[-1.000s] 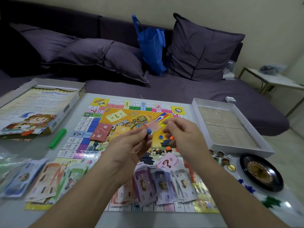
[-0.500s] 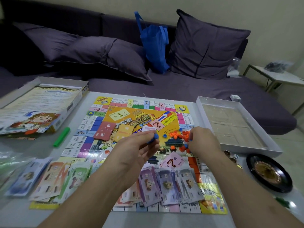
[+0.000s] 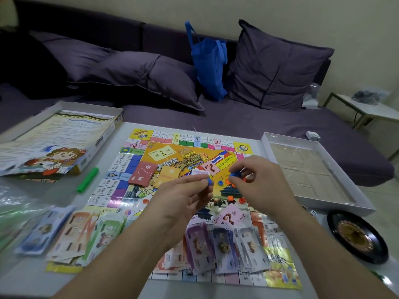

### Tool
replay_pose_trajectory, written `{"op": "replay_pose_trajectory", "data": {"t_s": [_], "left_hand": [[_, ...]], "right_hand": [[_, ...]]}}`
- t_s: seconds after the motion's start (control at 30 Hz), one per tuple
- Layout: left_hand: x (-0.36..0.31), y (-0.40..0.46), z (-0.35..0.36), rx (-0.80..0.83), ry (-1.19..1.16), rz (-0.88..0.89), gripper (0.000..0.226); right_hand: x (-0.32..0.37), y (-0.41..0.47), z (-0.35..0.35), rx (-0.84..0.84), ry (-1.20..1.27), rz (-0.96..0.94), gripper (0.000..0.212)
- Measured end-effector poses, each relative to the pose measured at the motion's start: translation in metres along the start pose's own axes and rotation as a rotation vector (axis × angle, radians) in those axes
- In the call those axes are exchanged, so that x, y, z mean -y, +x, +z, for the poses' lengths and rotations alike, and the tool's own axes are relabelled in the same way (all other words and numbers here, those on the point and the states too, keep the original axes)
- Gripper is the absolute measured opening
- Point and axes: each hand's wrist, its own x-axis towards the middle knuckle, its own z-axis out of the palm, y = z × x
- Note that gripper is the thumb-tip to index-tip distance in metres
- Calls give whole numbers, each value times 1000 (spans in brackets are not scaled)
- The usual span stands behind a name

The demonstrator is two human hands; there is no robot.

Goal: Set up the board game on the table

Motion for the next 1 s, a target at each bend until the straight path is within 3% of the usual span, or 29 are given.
{"op": "replay_pose_trajectory", "data": {"t_s": [0.2, 0.73, 1.0], "left_hand": [[1, -4, -1, 34, 87, 30, 18], [-5, -6, -1, 48, 191, 129, 17], [-6, -4, -4, 29, 211, 162, 18]], "right_hand": [[30, -15, 0, -66, 80, -252, 13], [32, -15, 1, -68, 69, -286, 13], [33, -17, 3, -5, 189, -192, 22]]}}
